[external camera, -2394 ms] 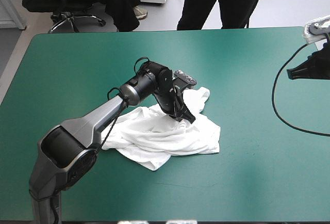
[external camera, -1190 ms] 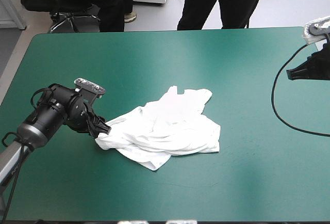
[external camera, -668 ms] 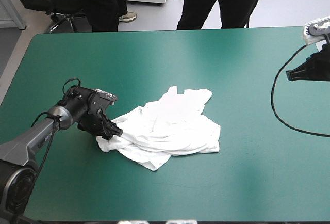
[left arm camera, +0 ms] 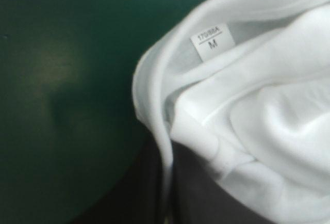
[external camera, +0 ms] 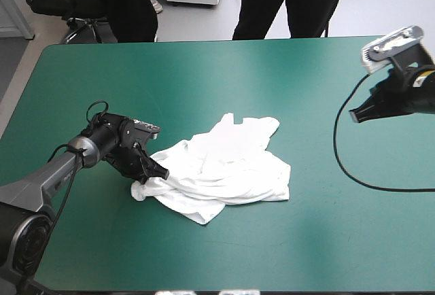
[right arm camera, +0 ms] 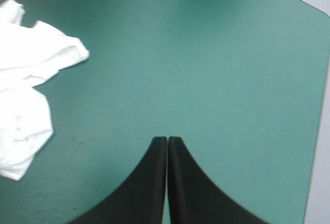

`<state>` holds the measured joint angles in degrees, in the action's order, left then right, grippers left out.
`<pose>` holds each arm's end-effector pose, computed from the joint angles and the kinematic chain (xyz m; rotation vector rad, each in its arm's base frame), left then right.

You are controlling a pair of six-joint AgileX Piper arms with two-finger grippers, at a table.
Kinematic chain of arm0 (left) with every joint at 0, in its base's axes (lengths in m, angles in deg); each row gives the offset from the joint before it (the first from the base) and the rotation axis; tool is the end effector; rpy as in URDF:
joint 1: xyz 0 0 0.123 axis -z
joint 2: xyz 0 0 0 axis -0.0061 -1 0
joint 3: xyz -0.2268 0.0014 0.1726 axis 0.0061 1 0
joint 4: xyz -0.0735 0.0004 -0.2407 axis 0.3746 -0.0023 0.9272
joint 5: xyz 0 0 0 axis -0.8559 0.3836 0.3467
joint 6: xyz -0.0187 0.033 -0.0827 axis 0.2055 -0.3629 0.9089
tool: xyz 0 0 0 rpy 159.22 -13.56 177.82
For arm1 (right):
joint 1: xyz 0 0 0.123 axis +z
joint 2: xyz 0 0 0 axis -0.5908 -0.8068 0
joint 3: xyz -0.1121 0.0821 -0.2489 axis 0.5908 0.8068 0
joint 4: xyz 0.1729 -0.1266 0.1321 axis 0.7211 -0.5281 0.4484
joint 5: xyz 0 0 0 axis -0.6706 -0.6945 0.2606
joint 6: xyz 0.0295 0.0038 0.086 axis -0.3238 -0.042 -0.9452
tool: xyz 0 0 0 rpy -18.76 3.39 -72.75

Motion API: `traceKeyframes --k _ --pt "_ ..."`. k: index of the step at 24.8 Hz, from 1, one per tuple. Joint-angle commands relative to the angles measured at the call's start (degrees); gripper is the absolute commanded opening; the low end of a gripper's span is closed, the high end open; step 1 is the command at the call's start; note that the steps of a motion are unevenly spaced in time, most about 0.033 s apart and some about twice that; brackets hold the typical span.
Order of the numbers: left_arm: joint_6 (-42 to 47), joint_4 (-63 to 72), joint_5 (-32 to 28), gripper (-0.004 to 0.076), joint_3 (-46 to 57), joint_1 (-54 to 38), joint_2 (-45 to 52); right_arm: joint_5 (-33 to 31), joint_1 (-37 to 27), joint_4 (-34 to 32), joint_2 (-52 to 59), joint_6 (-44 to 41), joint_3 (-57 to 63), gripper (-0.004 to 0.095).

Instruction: Fold the cloth

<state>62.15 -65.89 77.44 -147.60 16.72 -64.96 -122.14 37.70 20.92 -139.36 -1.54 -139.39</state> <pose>0.2856 -0.0903 0.2074 0.5761 2.9810 -0.0580 0.2217 0.0118 0.4705 -0.5472 2.2900 -0.1138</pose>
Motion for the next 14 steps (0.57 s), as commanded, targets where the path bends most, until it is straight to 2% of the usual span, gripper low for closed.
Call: traceKeyframes --k 1,2,3,5,9,14 --pt "0.02 -1.88 -1.77 -0.0015 -0.52 0.04 0.49 1.13 8.51 -1.09 -0.83 -2.85 -1.35 0.0175" --pt "0.02 -1.88 -1.79 -0.0015 -0.52 0.04 0.49 0.93 9.99 -0.98 -1.47 -4.60 -1.35 0.0250" --pt "0.02 -1.88 -1.79 -0.0015 -0.52 0.04 0.49 0.02 12.42 -0.85 -3.11 -8.12 -1.23 0.0405" --pt "0.02 -1.88 -2.02 -0.0015 -0.52 0.04 0.60 0.16 15.01 -0.96 -5.31 -9.66 1.30 0.0529" --pt "0.02 -1.88 -2.02 -0.0015 -0.52 0.04 0.60 3.26 17.58 -3.14 -8.56 -9.90 9.48 0.0484" --pt "0.02 -2.27 -2.02 -0.0015 -0.52 0.04 0.60 17.90 19.49 -2.57 -10.13 -9.90 22.42 0.0471"
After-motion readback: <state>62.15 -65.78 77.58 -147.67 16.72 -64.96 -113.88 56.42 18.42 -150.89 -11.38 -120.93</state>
